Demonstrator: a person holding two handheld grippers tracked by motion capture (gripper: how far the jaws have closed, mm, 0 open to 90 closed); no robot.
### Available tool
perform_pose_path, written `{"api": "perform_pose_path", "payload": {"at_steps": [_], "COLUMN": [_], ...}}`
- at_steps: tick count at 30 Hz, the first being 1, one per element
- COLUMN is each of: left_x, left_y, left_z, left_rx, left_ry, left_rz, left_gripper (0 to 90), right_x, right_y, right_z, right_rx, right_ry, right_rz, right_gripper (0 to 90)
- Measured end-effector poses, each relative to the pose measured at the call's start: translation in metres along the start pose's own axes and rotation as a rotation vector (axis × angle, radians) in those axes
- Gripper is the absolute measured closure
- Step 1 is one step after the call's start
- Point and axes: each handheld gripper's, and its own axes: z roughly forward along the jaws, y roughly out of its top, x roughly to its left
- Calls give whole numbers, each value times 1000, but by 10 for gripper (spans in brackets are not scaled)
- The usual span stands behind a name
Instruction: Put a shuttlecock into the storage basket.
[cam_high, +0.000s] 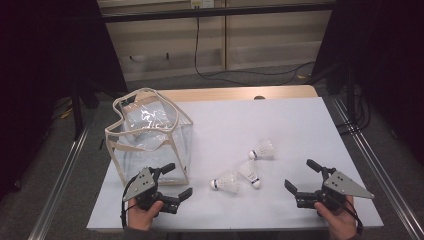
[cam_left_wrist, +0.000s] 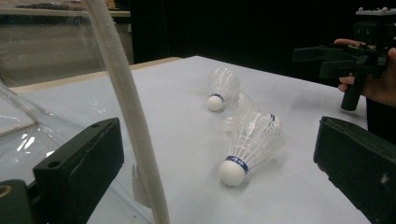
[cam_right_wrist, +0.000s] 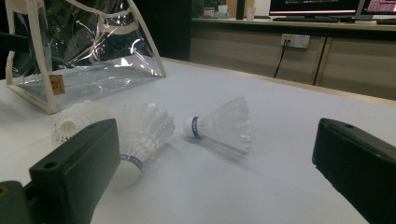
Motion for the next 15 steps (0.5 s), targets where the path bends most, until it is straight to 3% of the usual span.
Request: {"api": "perform_pose_path", "payload": {"at_steps": [15], "left_x": [-4], "left_y": [1], "left_z": [9], "left_rx": [17], "left_ry": [-26], "left_rz": [6], "left_gripper": [17], "right_x": [0], "right_y": [0], "right_z": [0], "right_rx": [1], "right_ry": [-1], "right_rz": [-5], "right_gripper": [8]}}
